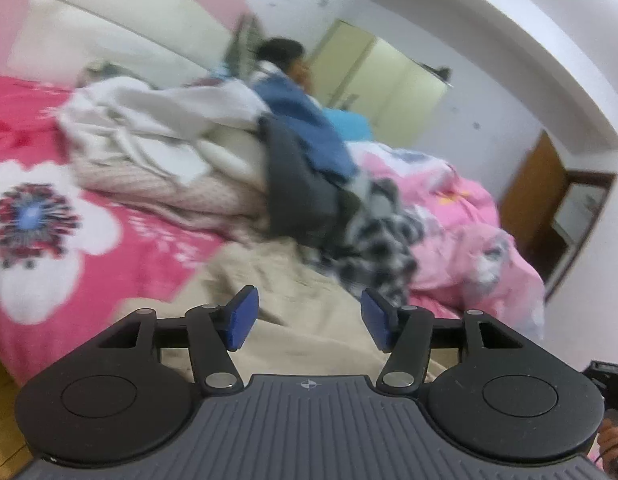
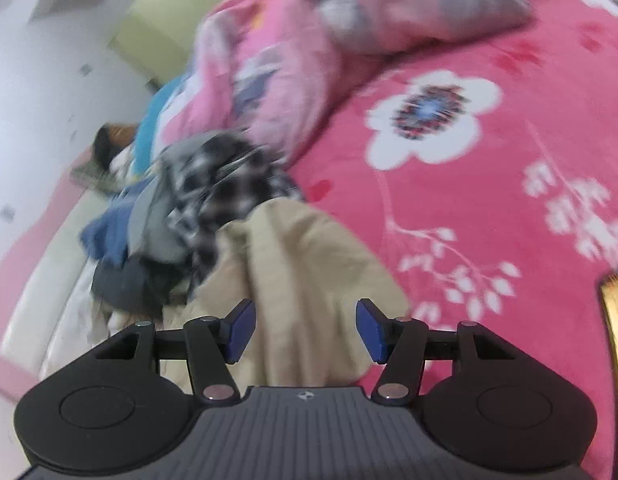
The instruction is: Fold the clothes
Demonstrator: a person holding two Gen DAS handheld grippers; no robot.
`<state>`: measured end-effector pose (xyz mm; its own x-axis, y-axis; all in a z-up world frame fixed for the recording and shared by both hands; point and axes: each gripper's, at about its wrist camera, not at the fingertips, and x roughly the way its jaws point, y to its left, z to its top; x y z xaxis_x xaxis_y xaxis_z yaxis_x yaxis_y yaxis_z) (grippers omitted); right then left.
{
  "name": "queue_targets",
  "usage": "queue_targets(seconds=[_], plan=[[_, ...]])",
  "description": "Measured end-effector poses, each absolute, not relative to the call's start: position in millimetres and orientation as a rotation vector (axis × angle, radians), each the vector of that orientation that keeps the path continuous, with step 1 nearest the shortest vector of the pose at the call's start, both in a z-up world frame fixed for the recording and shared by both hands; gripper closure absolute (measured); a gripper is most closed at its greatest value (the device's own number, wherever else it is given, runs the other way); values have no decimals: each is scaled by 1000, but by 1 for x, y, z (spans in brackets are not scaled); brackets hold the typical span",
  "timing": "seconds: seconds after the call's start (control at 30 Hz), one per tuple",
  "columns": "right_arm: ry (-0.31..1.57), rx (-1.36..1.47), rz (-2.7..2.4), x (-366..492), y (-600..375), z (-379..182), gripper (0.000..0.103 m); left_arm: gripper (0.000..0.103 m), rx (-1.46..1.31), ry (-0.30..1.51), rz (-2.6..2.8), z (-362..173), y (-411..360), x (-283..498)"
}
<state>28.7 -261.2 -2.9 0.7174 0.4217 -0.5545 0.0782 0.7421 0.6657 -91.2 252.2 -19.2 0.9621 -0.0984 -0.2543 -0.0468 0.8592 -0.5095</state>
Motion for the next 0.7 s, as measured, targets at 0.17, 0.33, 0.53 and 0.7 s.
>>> queue_targets(seconds=[0.17,0.33,0.53,0.7], plan=[[790,761,207,40,-277,-27,43,43,-492,334,-147,-17,214,-70],[885,816,174,113,-282,-58,42,34,-391,386,-225,-16,170,-63],[1050,948,221,181,-269,-110,52,29,-304,439,-270,-22,126,-60],[912,1051,265,150,-280,-104,90,28,-176,470,-250,-26,96,-50]])
